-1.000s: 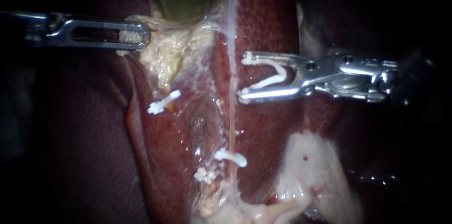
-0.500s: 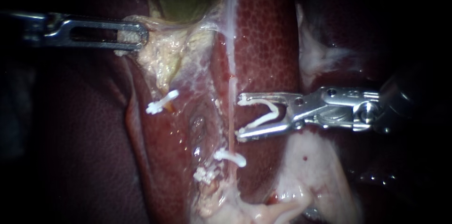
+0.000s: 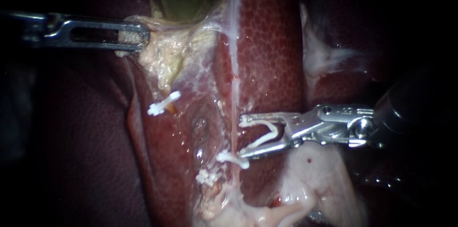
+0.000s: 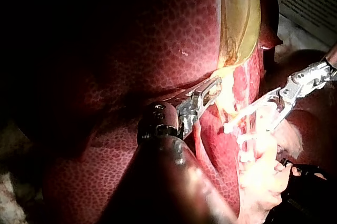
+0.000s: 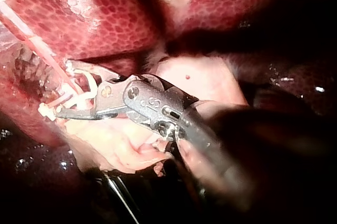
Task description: Clipping second clip right tube
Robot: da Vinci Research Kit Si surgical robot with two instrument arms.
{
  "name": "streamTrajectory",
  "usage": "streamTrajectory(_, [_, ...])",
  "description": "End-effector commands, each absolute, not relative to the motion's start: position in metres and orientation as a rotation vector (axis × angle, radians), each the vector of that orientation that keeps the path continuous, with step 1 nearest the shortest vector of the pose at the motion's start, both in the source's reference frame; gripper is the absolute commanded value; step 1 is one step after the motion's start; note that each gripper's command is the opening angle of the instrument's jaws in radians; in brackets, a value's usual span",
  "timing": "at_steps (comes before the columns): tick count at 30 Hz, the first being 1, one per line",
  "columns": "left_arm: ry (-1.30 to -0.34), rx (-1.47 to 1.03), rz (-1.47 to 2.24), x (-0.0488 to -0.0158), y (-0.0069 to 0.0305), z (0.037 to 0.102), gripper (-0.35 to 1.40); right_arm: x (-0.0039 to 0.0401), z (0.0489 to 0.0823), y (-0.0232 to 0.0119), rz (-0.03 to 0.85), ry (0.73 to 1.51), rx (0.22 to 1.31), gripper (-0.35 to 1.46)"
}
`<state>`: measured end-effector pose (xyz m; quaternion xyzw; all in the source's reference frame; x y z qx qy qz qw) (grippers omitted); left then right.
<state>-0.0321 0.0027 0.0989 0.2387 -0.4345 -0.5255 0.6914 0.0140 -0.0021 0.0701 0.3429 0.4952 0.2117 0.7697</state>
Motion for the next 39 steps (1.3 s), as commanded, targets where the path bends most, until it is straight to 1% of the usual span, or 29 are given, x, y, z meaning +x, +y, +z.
streamTrajectory(1, [-0.971,0.533,-1.175,-0.0321,0.0027,0.0989,-0.35,0.0142,0.0704,-0.0024,0.459,1.074,0.75,0.56])
streamTrajectory(10, [-0.971,0.533,-1.175,-0.0321,0.0027,0.0988,-0.35,0.0156,0.0723,-0.0038,0.457,1.064,0.758,0.56])
streamTrajectory(16, [-0.971,0.533,-1.175,-0.0321,0.0027,0.0988,-0.35,0.0167,0.0728,-0.0042,0.463,1.058,0.763,0.56])
streamTrajectory(23, [-0.971,0.533,-1.175,-0.0321,0.0026,0.0988,-0.35,0.0178,0.0734,-0.0047,0.479,1.086,0.79,0.56])
streamTrajectory(28, [-0.971,0.533,-1.175,-0.0321,0.0026,0.0988,-0.35,0.0183,0.0736,-0.0046,0.494,1.118,0.803,0.54])
streamTrajectory(35, [-0.971,0.533,-1.175,-0.0321,0.0026,0.0988,-0.35,0.0185,0.074,-0.0048,0.491,1.124,0.806,0.49])
streamTrajectory(39, [-0.971,0.533,-1.175,-0.0321,0.0026,0.0988,-0.35,0.0185,0.0744,-0.005,0.483,1.125,0.809,0.41])
